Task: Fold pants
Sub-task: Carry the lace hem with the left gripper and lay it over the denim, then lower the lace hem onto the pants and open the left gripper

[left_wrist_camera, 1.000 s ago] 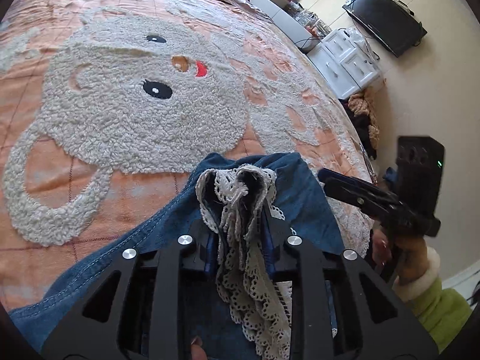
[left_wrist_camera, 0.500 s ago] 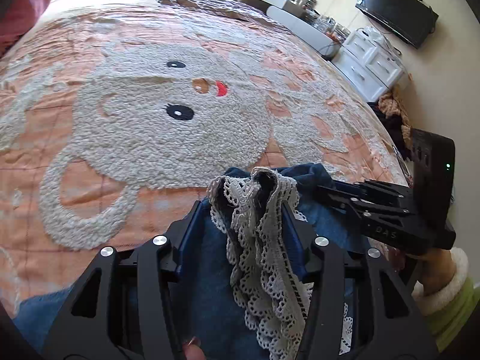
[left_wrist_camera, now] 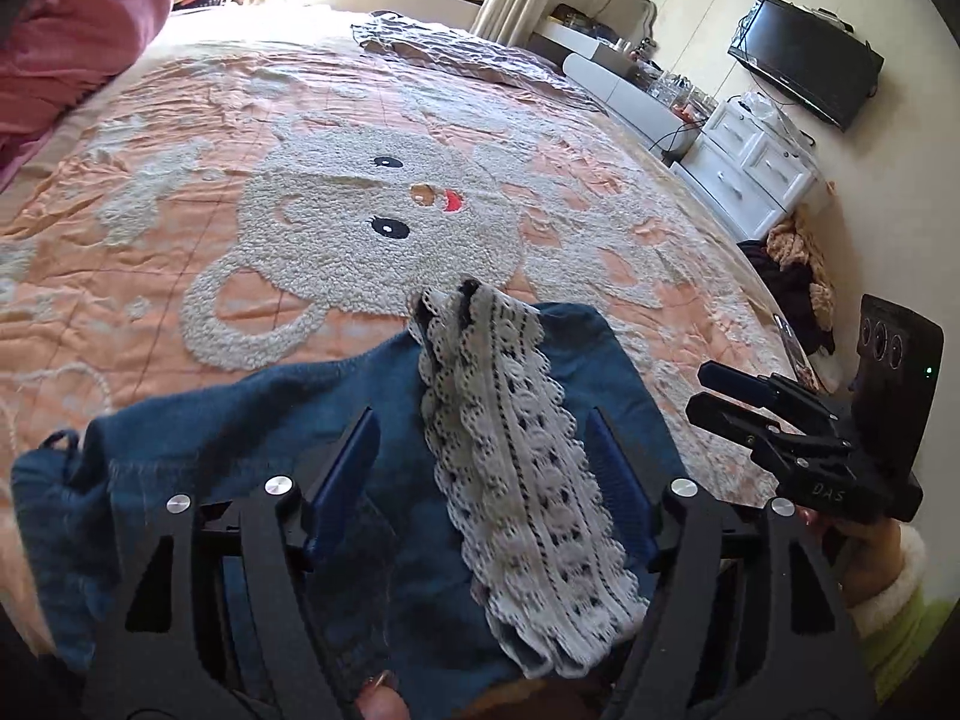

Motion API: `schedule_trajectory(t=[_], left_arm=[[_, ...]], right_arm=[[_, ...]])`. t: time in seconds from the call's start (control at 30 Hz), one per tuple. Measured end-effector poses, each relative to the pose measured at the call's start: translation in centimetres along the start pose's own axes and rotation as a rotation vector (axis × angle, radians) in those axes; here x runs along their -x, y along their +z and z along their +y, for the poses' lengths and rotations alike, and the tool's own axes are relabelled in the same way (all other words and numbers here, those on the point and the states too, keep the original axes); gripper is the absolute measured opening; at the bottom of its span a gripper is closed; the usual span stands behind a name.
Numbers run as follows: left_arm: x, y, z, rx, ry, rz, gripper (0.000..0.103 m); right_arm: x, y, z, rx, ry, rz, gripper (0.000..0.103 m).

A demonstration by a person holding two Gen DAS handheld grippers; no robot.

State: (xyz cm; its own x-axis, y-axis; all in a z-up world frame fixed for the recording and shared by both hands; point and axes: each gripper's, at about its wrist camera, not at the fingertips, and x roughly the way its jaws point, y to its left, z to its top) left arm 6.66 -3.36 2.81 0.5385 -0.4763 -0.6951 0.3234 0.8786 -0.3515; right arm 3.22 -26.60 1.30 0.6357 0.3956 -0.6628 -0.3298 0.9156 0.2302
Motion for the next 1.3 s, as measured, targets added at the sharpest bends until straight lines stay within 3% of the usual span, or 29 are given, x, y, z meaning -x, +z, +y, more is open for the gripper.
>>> schedule_trajectory(t=[0.13, 0.37, 0.6, 0.7, 0.83, 0.97, 1.27, 1.3], left_arm=[[1.8, -1.2, -0.9, 0.010, 0.007, -0.018, 0.075], [2.9, -3.5, -2.1, 0.037, -0.006, 0.005, 0.075], [2.5, -6.1, -2.6, 0.058, -0.059, 0.071, 0.047], [2.0, -7.1, -2.5, 0.069, -0.067, 0.095, 0.025], [0.9, -7.4, -2.8, 0.072, -0.064, 0.127, 0.024], [0.3, -7.6, -3.1, 0.052, 0.003, 0.134, 0.024], [-1.3, -8.1, -2.7, 0.077, 0.029, 0.165, 0.024], [-1.5, -8.2, -2.8, 0.076, 0.034, 0.167, 0.020]], right_arm=[[1.5, -0.6, 0.8, 0.011, 0.012, -0.016, 0.068], [2.8, -1.9, 1.3, 0.005, -0.004, -0.015, 0.075], [3.0, -3.9, 1.7, 0.003, 0.010, 0.010, 0.075], [2.6, -4.7, 1.7, -0.003, 0.012, 0.031, 0.075], [1.9, -5.3, 1.6, -0.018, 0.014, 0.051, 0.075], [1.7, -5.6, 1.9, -0.004, 0.009, 0.055, 0.075], [0.6, -6.2, 2.6, 0.028, 0.029, 0.077, 0.075], [0.4, -6.3, 2.7, 0.032, 0.030, 0.084, 0.075]])
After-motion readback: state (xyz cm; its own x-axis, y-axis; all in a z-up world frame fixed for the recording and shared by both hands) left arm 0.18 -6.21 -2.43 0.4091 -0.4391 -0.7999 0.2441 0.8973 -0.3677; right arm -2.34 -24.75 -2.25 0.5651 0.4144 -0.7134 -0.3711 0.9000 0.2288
